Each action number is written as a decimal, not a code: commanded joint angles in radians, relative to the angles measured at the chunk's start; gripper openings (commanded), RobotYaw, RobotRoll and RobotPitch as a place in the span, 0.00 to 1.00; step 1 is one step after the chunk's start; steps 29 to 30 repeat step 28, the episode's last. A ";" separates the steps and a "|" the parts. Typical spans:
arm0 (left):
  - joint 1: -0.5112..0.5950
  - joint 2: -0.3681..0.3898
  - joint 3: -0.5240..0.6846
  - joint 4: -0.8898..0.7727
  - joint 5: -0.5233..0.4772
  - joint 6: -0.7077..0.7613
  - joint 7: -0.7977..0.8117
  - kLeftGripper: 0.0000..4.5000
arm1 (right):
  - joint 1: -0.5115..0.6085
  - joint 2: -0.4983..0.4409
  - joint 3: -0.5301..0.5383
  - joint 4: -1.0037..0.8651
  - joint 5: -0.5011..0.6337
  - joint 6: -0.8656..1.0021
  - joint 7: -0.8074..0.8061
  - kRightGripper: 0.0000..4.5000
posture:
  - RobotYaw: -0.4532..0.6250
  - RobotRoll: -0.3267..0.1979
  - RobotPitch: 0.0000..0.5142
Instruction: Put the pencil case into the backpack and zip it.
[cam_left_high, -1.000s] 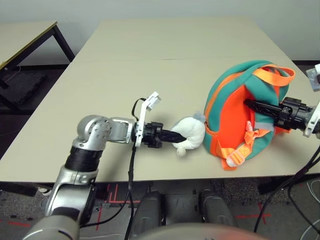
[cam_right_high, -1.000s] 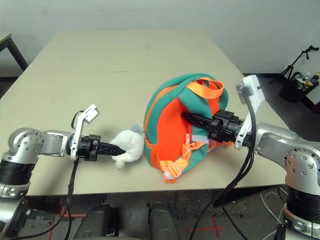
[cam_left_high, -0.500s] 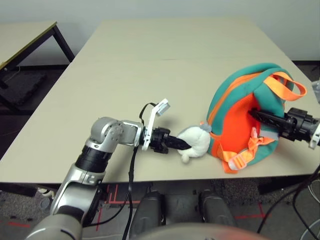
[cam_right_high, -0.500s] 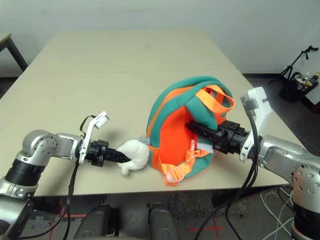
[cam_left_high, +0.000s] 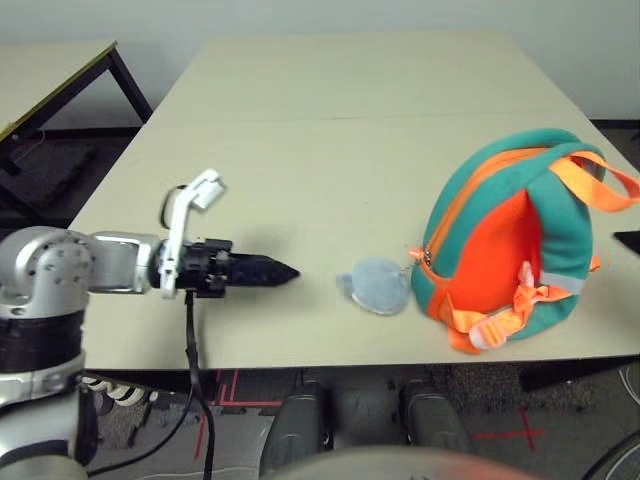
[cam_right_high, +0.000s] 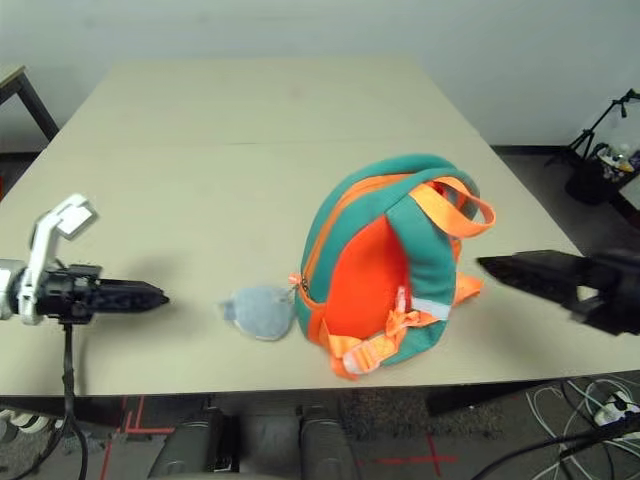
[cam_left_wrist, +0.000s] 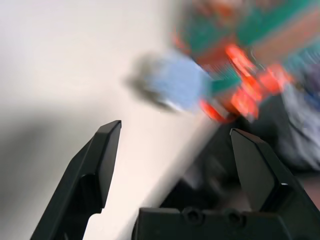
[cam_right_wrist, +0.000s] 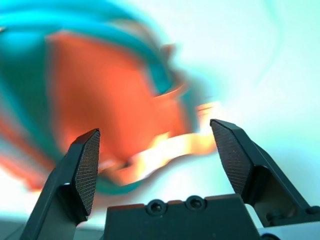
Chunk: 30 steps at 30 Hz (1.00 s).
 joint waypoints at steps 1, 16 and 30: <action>-0.049 -0.071 0.026 0.109 0.191 -0.265 0.165 1.00 | -0.071 0.057 0.208 0.083 -0.202 -0.251 0.018 1.00 | 0.38 0.62 0.00; 0.093 -0.389 0.043 0.406 0.646 -1.304 0.464 1.00 | -0.592 0.525 0.662 0.748 -0.757 -1.111 -0.069 1.00 | 0.49 0.62 0.03; 0.091 -0.439 0.001 0.542 0.711 -1.427 0.463 1.00 | -0.643 0.563 0.651 0.953 -0.821 -1.323 -0.030 1.00 | 0.47 0.62 0.12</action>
